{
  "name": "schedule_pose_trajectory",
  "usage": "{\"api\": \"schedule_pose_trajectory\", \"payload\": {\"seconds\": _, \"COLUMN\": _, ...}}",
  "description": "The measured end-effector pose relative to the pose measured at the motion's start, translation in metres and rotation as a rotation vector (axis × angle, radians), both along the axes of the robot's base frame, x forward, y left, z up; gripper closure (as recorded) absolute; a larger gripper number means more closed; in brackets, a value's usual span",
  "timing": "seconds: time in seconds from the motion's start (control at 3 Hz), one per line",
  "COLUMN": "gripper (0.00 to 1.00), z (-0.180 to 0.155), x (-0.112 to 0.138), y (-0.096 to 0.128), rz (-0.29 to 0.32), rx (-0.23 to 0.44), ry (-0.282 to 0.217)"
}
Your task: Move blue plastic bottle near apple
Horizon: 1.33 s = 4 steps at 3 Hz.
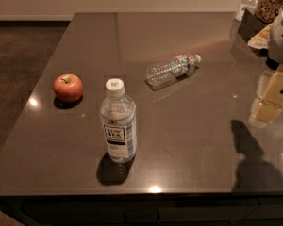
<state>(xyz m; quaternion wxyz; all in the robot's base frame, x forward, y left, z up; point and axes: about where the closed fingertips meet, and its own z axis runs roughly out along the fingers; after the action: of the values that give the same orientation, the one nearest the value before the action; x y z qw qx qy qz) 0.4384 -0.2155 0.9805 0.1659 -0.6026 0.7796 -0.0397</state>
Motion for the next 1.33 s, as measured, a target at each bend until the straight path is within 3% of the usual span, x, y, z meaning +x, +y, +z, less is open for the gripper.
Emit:
{"api": "schedule_pose_trajectory", "payload": {"seconds": 0.67, "gripper": 0.00, "z": 0.004, "x": 0.000, "y": 0.005, "rz": 0.009, "rx": 0.033, "ry": -0.001}}
{"api": "schedule_pose_trajectory", "payload": {"seconds": 1.33, "gripper": 0.00, "z": 0.005, "x": -0.028, "y": 0.071, "rz": 0.134, "rx": 0.265, "ry": 0.028}}
